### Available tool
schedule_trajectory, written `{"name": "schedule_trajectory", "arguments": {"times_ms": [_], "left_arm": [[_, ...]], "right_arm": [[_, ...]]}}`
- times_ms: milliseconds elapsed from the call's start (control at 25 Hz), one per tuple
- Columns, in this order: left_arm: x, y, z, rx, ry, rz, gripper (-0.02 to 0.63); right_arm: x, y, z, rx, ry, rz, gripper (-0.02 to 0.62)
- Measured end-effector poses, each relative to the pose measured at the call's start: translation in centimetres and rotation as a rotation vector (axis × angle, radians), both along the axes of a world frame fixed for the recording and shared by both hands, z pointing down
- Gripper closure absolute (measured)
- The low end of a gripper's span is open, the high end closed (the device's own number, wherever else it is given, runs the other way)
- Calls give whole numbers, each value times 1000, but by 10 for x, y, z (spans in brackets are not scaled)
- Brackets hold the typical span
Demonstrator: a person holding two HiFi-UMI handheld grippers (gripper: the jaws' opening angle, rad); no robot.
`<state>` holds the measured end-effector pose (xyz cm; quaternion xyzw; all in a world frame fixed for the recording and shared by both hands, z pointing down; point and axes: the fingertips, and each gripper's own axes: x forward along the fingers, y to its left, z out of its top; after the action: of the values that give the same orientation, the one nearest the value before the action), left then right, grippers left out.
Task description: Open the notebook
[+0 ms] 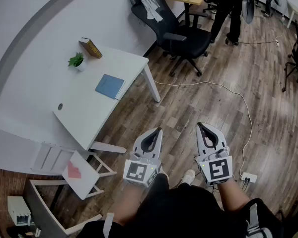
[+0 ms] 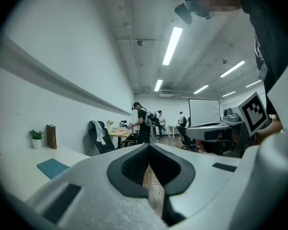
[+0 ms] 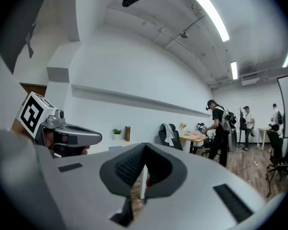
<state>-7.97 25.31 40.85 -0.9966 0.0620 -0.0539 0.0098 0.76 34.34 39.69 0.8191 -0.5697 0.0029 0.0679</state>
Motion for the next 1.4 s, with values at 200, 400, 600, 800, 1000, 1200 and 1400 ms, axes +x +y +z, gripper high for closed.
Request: {"name": "schedule_trajectory", "arguments": {"times_ms": [200,400,600,800,1000,1200,1400], "left_arm": [[7,8,2,-25,15,-37,603],[19,7,13,-48,-7,-48,603],[42,-12,22,-51,-24,-26,603],[73,-55,26,-62,-12,-40,603],[99,-112,16,-38,6,-45,603],[116,-179,11,-39,1,-63,601],[122,-248,15,-27,-19,-90,601]], "right_arm": [[9,7,0,15,-74,7,597],[24,6,1,26,-79,-9,597],[46,-11,6,43,-94,-8,597],[76,-52,3,39,-85,-8,597],[102,-114,-12,25,-61,-31,597],[121,-188,-21,40,-57,-72,597],[130,-262,-19,0,-37,-110,597]]}}
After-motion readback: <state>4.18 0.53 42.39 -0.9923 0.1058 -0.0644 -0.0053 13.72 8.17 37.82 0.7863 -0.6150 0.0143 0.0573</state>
